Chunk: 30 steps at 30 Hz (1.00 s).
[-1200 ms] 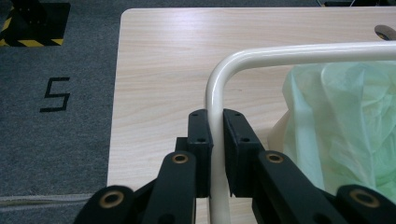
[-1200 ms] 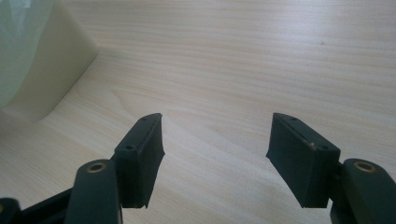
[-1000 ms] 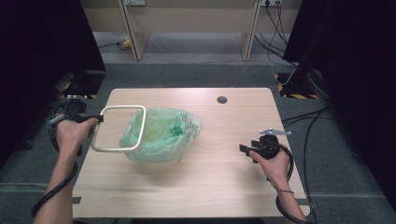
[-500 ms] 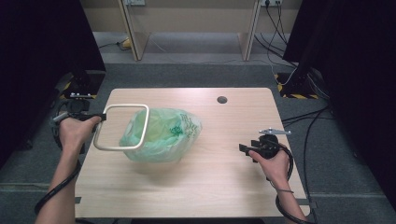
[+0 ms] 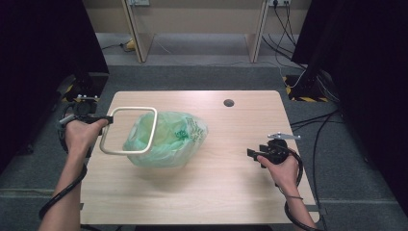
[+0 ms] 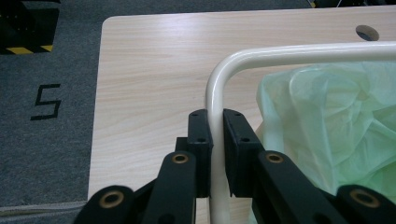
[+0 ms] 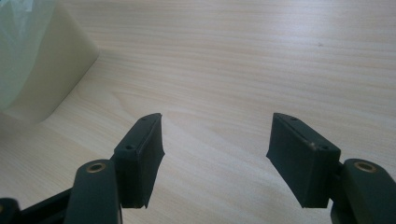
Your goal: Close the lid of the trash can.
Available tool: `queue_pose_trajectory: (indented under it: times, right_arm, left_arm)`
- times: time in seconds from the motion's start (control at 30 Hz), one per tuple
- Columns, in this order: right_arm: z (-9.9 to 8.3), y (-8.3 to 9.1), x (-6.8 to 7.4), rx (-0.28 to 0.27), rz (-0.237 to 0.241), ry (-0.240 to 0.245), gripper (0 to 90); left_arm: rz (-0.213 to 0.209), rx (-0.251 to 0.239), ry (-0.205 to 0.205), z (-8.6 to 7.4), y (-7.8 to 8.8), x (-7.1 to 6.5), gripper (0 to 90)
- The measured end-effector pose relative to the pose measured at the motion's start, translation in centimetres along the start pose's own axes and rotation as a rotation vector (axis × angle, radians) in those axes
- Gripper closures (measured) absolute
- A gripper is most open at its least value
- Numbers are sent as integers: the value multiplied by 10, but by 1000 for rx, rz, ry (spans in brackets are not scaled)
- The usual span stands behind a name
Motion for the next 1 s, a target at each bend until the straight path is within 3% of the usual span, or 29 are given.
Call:
queue_pose_trajectory:
  times: [1.0]
  right_arm:
    - [-2,-1,0,0,2,-7,353]
  left_arm:
    - [-12,10,-30,5,-10,-18,815]
Point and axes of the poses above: each handheld gripper's, and its own axes: y roughly backward along the jaws, z roughly out of its top, x roughly to its left, the point moved 5 cm from there along -y, roughly forward along the jaws, and after that the axes turned 15 degrees about -z, right-handed, at the moved point
